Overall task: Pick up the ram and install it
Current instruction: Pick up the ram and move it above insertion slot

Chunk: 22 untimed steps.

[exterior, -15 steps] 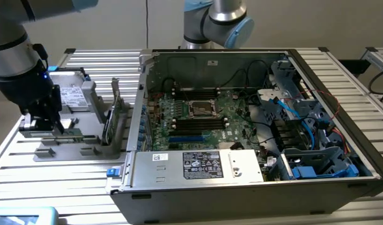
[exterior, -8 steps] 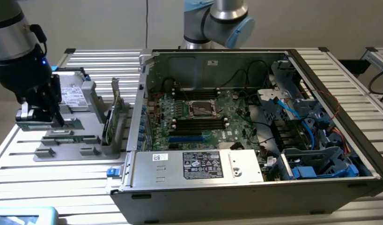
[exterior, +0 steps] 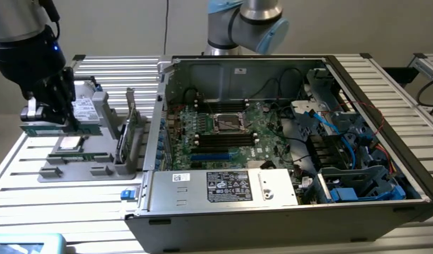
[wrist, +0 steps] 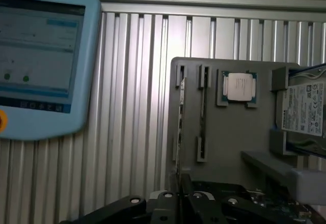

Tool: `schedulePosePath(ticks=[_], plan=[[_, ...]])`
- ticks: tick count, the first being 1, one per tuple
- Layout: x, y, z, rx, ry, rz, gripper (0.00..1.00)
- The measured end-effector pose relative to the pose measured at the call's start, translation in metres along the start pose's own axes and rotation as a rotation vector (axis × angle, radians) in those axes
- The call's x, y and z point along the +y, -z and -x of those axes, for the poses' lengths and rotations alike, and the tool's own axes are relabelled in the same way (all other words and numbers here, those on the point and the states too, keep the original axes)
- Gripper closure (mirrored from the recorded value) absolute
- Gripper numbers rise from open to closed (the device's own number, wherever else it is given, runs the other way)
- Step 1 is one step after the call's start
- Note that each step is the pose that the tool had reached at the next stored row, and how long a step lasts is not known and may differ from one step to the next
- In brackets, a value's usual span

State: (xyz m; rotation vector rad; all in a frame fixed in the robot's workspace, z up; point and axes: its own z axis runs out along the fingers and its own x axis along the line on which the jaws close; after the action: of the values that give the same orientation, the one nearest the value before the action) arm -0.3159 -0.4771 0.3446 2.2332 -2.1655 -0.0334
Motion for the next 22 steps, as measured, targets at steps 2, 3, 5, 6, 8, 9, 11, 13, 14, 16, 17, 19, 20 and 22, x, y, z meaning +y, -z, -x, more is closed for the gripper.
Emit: schedulePosePath(ticks=[2, 3, 5, 6, 8, 9, 11, 13, 14, 16, 17, 19, 20, 22], plan=[[-0.0042, 0.0075, 0.000, -0.0001, 0.000, 0.0000, 0.87], [-0.0067, 0.0102, 0.000, -0.0001, 0.000, -0.0001, 0.87], [-0.0134, 0.0149, -0.001, -0.0002, 0.000, -0.0001, 0.87], [-0.0171, 0.0176, -0.001, -0.0002, 0.000, -0.0001, 0.87], [-0.0247, 0.0245, -0.002, -0.0001, 0.000, 0.0001, 0.87], [-0.0283, 0.0286, -0.003, -0.0005, 0.000, -0.0001, 0.87], [-0.0358, 0.0368, -0.004, -0.0010, 0.000, -0.0001, 0.87], [-0.0440, 0.0439, -0.005, -0.0012, 0.000, -0.0002, 0.87], [-0.0484, 0.0472, -0.005, -0.0012, 0.000, -0.0001, 0.87], [-0.0571, 0.0526, -0.006, -0.0013, 0.000, -0.0001, 0.87], [-0.0615, 0.0549, -0.006, -0.0013, 0.000, -0.0002, 0.87], [-0.0706, 0.0594, -0.007, -0.0012, 0.000, -0.0001, 0.87], [-0.0751, 0.0610, -0.007, -0.0013, 0.000, -0.0001, 0.87], [-0.0840, 0.0627, -0.007, -0.0012, 0.000, -0.0001, 0.87]])
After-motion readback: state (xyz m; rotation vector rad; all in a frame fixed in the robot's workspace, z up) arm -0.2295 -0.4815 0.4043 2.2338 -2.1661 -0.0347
